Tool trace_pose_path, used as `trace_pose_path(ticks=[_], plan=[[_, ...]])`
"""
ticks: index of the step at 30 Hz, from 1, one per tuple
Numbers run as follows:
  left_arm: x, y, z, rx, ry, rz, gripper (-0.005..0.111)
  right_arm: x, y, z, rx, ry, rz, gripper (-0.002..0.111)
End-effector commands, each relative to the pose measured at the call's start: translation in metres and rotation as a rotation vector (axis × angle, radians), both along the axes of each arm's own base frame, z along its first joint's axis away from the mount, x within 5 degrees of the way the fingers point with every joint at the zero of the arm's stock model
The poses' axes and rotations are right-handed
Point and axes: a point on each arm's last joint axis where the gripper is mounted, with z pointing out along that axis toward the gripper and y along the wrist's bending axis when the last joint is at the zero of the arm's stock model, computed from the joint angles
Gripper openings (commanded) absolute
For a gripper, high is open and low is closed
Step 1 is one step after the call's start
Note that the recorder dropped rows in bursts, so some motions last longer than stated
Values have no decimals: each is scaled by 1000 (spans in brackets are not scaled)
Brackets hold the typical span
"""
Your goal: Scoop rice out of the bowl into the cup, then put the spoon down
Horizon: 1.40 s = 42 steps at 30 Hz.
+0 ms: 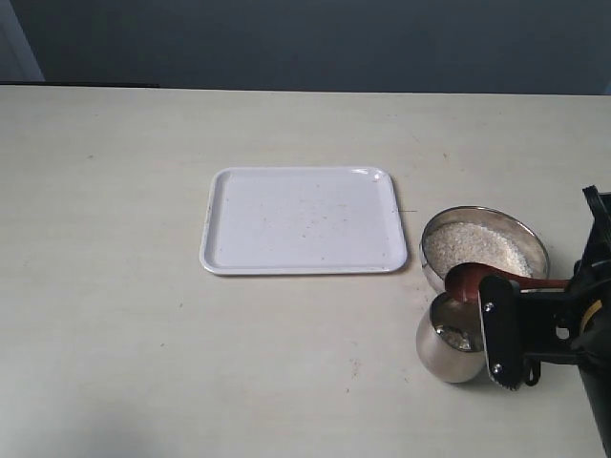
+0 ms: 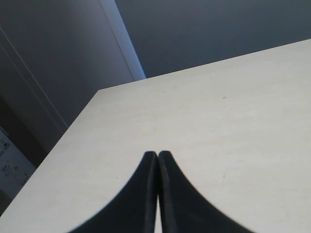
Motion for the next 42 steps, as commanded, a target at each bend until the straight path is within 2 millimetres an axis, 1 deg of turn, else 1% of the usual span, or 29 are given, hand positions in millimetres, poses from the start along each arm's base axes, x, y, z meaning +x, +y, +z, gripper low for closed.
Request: trace_pose_path(ticks=[1,8,12,16,20,31,33,36,38,42], plan=[[0,-1,2,-8,-19,-13,1,0,-1,2,12,-8,-8,-1],[0,-1,2,-8,-19,-13,1,2,-2,2,-12,-36,25,-1],[0,-1,2,-8,-19,-13,1,-1,-2,0,13,4,-17,-1],[0,-1,2,-8,-19,-13,1,0,-6,-2,-2,0,-21,-1],[0,-1,2,-8,-19,-13,1,2,-3,1,-10,-27,13,-1],[0,-1,2,-8,-19,-13,1,0,-3,2,9,-22,0,-1],[0,-1,2,-8,-19,-13,1,1,-2,4,44,-38,-20,-1],[0,-1,2,-8,-19,-13,1,2,5,10,172,-73,-103,-1],[0,-1,2,-8,-19,-13,1,4,12,17,274,-100,-165,-1],[0,-1,2,-8,-19,-13,1,5,26,33,429,-90,-266,-1]])
